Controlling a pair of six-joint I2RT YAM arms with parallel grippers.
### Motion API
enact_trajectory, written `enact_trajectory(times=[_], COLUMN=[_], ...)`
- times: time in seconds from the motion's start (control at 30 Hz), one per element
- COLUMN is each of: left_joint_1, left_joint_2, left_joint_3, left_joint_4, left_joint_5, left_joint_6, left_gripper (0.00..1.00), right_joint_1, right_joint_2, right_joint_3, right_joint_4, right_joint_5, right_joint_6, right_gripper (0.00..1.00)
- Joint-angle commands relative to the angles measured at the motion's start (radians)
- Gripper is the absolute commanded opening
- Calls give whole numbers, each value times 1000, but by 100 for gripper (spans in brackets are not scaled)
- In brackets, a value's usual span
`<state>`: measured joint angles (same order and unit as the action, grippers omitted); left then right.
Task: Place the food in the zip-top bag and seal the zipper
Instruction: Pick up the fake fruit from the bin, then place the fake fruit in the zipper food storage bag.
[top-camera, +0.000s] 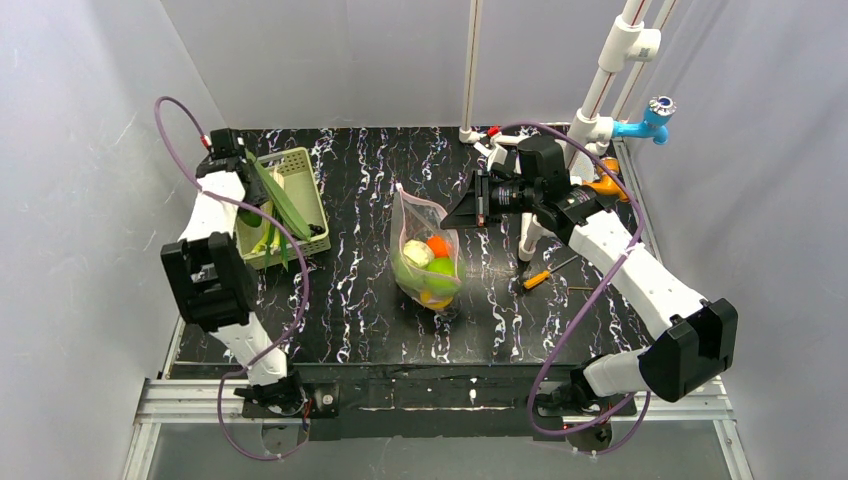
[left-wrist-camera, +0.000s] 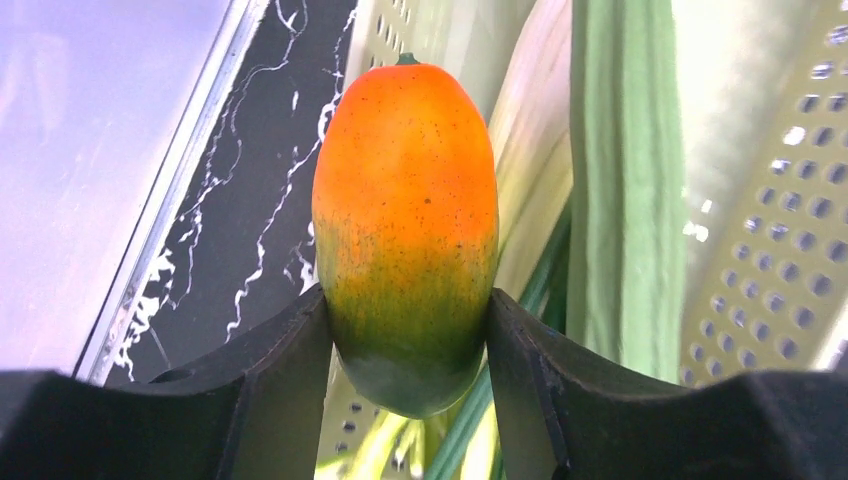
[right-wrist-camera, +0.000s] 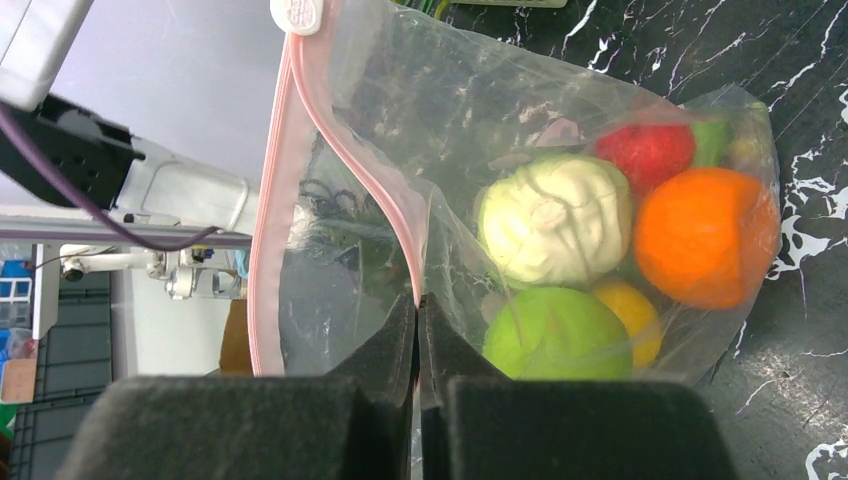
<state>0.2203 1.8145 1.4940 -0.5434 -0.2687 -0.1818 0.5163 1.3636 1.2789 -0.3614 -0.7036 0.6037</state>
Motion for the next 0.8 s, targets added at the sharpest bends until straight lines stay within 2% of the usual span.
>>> enact_trajectory(times=[0.0, 0.1, 0.2, 0.33, 0.47, 0.53, 0.6, 0.77], left_joint_1=[-3, -3, -3, -5, -40, -110, -219, -511], left_joint_2=[-207, -294, -388, -526, -665, -735, -786, -877], left_joint_3=[-31, -39, -52, -113, -237, -280, -304, -383], left_joint_4=[-27, -37, -41, 40, 313, 460, 584, 813], left_joint_5=[33, 101, 245, 548, 907, 1033, 1082, 1072], left_joint_6=[-38, -47, -118, -255, -414, -484, -522, -490], left_gripper=[6, 6, 6, 6, 6, 7, 7, 12], right_joint_1=[-20, -19, -18, -12, 0, 6, 16, 49], right_joint_2=[-14, -21, -32, -47, -69, -74, -77, -82], right_joint_3=[5, 8, 10, 27, 35, 31, 31, 27], right_joint_4=[22, 21, 16, -16, -51, -59, -67, -64], right_joint_5=[-6, -6, 3, 30, 64, 79, 92, 149], right_joint_6=[19, 25, 31, 32, 30, 32, 36, 54], right_gripper=[1, 1, 1, 1, 1, 1, 1, 1])
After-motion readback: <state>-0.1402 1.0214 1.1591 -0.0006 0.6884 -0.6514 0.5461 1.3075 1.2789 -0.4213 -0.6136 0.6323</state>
